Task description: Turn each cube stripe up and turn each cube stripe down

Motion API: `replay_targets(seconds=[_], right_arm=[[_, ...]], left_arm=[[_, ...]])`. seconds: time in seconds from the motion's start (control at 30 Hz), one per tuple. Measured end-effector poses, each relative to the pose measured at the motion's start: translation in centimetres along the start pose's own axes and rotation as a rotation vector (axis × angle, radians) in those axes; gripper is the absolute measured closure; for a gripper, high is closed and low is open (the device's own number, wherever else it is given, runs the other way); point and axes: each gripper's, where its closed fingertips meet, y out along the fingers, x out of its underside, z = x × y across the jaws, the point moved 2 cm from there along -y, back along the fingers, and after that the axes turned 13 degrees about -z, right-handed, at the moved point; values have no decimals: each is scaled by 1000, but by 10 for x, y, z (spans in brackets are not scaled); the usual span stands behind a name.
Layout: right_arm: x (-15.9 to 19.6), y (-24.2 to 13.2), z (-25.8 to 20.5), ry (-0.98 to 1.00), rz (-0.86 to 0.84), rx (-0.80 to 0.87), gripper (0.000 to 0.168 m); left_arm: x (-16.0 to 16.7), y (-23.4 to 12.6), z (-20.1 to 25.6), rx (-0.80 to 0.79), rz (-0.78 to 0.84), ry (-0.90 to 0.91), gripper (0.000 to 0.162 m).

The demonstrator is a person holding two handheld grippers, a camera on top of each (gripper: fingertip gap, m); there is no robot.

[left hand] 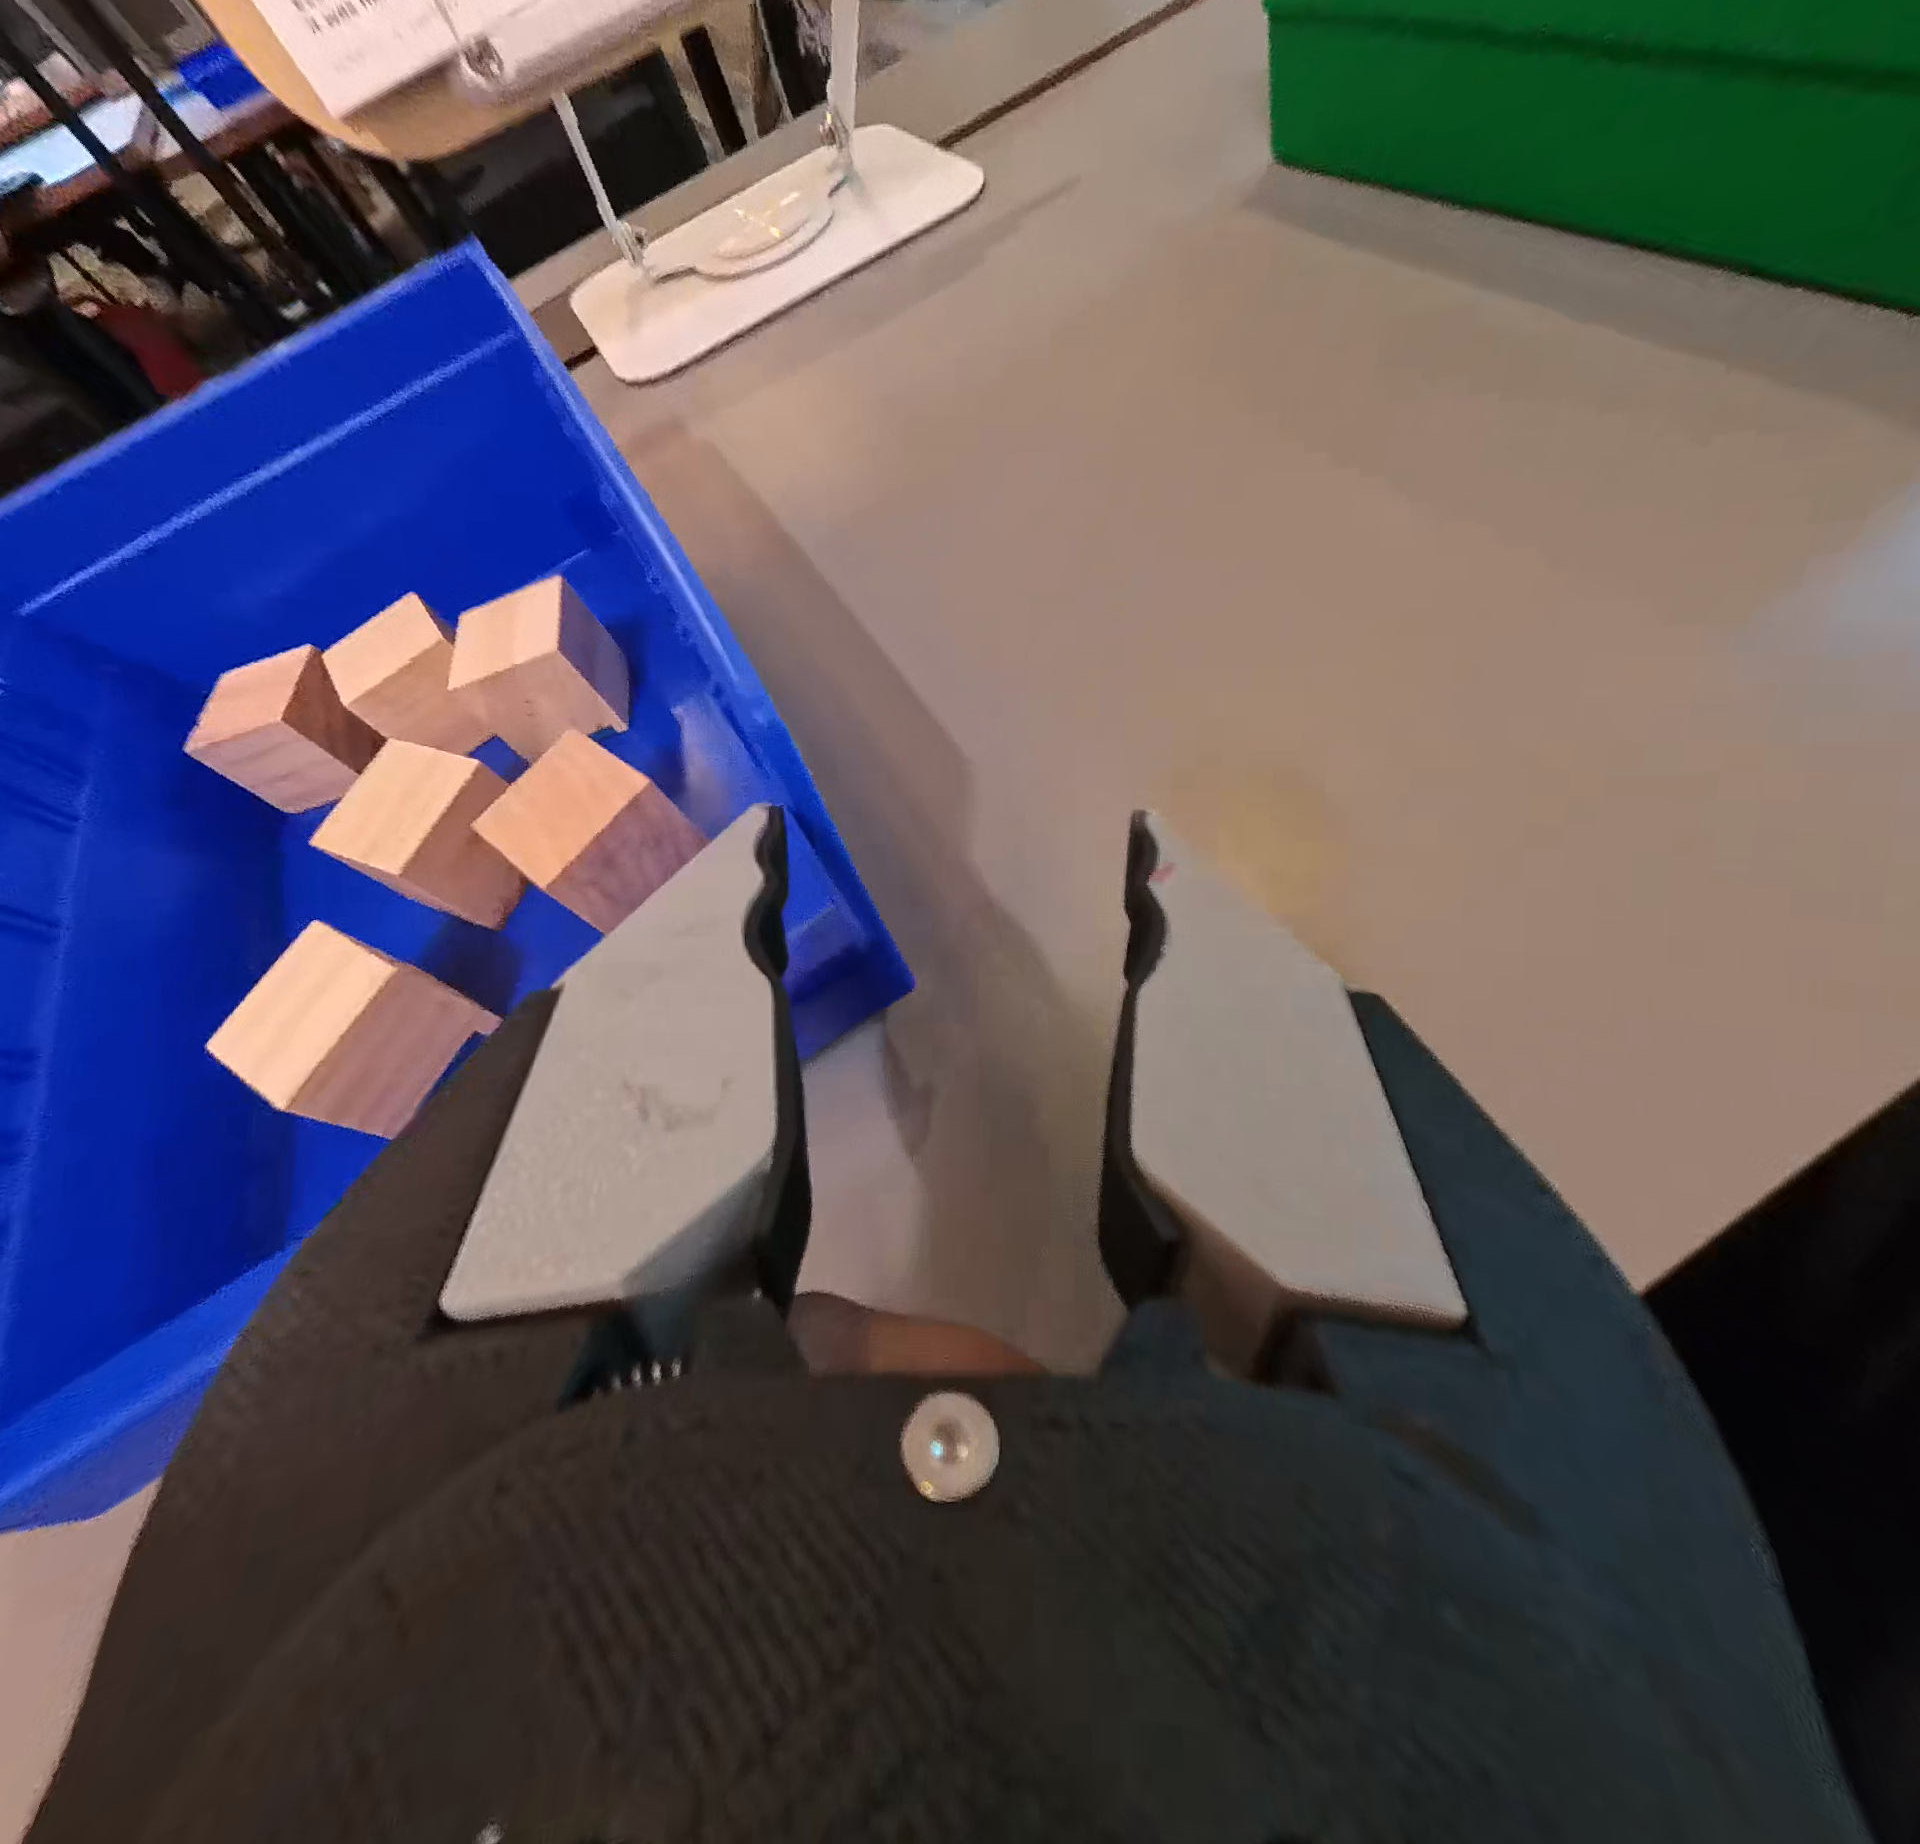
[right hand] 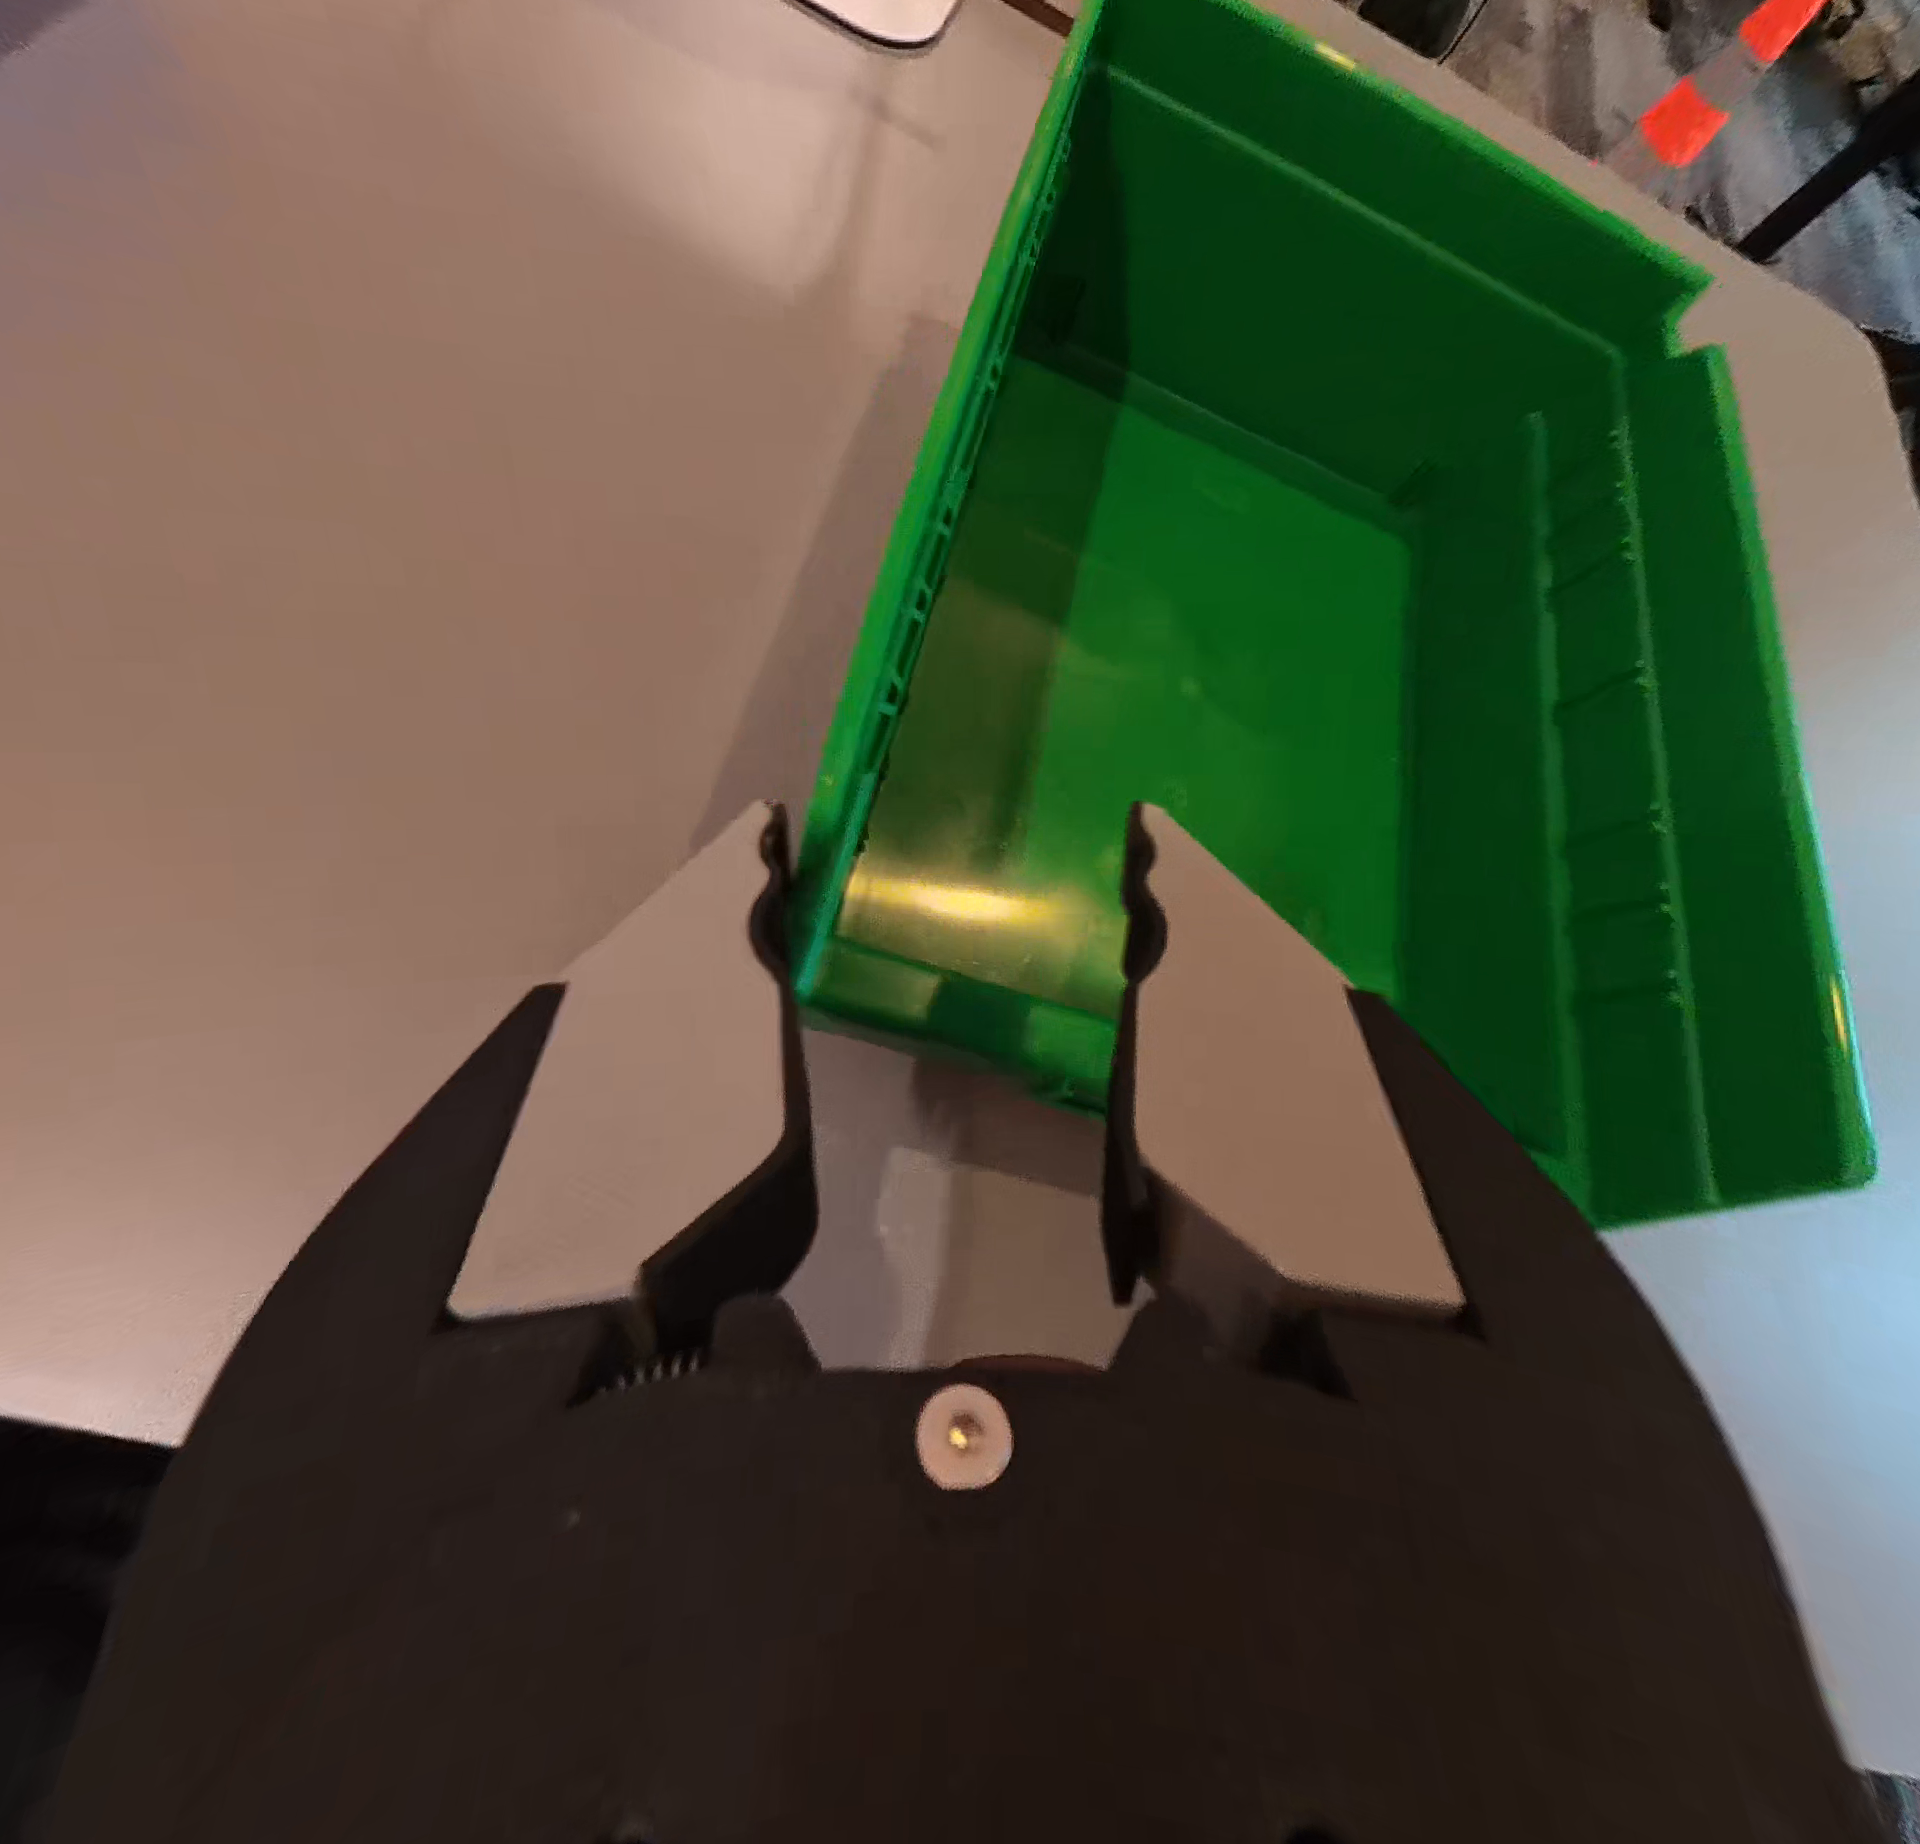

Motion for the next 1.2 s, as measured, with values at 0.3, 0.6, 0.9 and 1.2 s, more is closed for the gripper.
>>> replay_targets(seconds=[0.3,0.6,0.9,1.2], right_arm=[[-27,-78,-16,67,277,-300,104],[-37,-107,-23,81,412,-420,101],[-36,-101,-31,39,389,-418,104],[-31,-110,-16,20,379,-356,103]], left_arm=[[-24,-60,-30,-99,144,-26,79],[-18,-90,-84,-163,208,-208,81],[5,-78,-117,-182,158,-303,81],[5,-45,-125,14,-93,-45,94]])
